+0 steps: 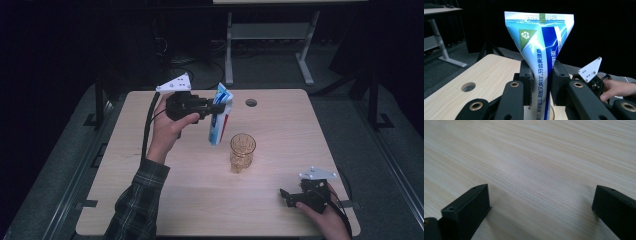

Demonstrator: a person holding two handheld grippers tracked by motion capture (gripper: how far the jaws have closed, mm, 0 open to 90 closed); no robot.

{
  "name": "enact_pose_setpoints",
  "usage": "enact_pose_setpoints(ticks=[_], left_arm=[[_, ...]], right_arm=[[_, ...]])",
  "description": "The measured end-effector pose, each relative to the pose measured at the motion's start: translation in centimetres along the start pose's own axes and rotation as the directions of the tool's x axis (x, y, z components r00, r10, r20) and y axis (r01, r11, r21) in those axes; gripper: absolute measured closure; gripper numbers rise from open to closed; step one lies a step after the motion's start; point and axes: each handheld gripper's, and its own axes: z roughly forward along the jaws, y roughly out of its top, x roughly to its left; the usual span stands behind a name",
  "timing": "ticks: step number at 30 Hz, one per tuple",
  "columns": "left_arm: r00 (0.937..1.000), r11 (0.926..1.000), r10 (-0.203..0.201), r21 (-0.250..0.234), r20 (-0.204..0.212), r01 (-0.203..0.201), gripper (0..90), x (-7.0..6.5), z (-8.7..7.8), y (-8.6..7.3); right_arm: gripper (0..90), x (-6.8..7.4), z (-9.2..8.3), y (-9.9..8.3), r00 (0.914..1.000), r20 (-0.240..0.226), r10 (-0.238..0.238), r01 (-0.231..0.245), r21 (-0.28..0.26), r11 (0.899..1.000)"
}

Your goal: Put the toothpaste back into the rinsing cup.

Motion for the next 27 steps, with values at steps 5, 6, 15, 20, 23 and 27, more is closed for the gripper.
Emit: enact_pose_setpoints(ticks=[5, 6, 15, 20, 23, 27], left_arm=[[0.9998, 1.0000, 0.005, -0.003, 0.017, -0.005, 74.0, -0.1, 1.4, 0.2], [0.9997, 1.0000, 0.006, -0.003, 0.024, -0.006, 74.0, -0.1, 1.8, 0.3], [0.9986, 0.9998, 0.017, -0.008, 0.051, -0.017, 74.0, -0.2, 4.3, 0.9], [0.9979, 0.9999, 0.011, -0.007, 0.064, -0.011, 73.9, -0.2, 5.5, 0.7], [0.9977, 1.0000, 0.009, 0.002, 0.068, -0.009, 73.9, -0.2, 6.1, 0.4], [0.9978, 0.9997, 0.012, 0.020, 0.066, -0.013, 73.8, -0.1, 6.8, 0.0]], right_arm=[[0.7, 0.0, 0.0, 0.0, 1.0000, -0.001, -0.001, 0.001, 0.001, 1.000], [0.7, 0.0, 0.0, 0.0, 1.0000, -0.001, -0.001, 0.001, 0.001, 1.000], [0.7, 0.0, 0.0, 0.0, 1.0000, -0.003, -0.001, 0.001, 0.002, 1.000], [0.7, 0.0, 0.0, 0.0, 1.0000, -0.004, -0.001, 0.001, 0.003, 1.000], [0.7, 0.0, 0.0, 0.0, 1.0000, -0.003, -0.001, 0.001, 0.003, 1.000], [0.7, 0.1, 0.0, 0.0, 1.0000, -0.004, -0.001, 0.002, 0.003, 1.000]])
